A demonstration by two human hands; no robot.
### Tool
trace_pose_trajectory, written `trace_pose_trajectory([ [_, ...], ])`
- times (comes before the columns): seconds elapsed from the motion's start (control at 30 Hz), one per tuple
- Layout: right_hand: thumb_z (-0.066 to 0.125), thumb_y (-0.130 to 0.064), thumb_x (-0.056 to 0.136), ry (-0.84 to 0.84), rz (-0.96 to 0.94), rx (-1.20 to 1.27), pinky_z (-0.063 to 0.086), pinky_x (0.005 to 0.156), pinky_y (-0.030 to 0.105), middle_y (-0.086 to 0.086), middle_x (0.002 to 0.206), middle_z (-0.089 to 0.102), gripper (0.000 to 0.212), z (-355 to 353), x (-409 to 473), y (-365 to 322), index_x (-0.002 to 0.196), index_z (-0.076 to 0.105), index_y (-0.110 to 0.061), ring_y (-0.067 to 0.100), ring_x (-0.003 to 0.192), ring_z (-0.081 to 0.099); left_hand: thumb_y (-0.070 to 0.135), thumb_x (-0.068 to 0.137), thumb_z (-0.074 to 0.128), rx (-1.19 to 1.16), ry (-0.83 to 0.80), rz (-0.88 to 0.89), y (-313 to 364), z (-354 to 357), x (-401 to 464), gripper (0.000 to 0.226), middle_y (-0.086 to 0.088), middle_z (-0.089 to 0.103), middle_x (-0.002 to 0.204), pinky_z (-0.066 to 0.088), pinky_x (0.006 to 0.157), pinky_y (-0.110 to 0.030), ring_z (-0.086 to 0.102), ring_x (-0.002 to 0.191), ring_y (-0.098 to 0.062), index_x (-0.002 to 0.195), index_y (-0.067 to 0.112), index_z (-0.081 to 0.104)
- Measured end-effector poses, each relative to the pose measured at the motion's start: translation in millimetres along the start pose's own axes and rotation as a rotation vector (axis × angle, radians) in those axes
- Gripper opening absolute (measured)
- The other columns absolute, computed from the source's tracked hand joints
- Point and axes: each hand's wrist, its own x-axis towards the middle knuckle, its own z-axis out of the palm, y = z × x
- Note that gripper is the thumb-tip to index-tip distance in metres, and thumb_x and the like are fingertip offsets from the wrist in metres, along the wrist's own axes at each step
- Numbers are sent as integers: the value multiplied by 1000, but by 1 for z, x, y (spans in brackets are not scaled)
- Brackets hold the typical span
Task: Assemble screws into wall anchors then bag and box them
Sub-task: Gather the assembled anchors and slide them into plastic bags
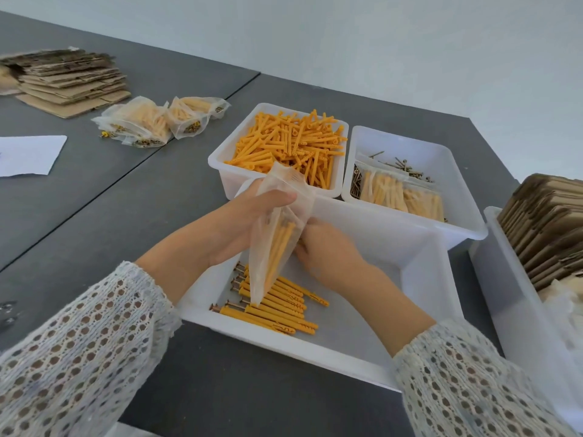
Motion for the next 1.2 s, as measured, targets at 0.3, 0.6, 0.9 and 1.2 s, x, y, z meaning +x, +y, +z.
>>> trace_pose_trajectory([
  [0.3,47,-20,102,-90,-5,-216,51,71,38,8,104,59,17,6,2,-6,111,58,-11,30,95,63,38,81,62,-45,51,-20,-1,-3,2,66,-19,60,134,57,91,-39,61,119,-33,143,20,45],
  [0.6,38,-30,104,-95,17,-85,46,66,37,9,94,60,25,9,4,-8,108,52,-10,31,86,61,39,81,62,-113,89,-18,0,-6,4,67,-18,60,134,58,86,-39,63,117,-33,143,20,46],
  [0.9,44,-26,102,-216,-32,-136,51,72,37,1,79,53,21,6,7,-17,83,46,-15,26,82,58,40,80,62,-102,108,-24,0,-5,4,69,-16,63,129,58,79,-34,68,106,-25,144,20,44],
  [1.2,55,-27,94,-421,101,-175,37,51,27,2,65,48,33,-14,4,14,66,43,-14,15,57,46,38,84,62,-99,109,-7,3,-3,3,66,-11,64,112,58,78,-32,67,93,-20,144,17,45],
])
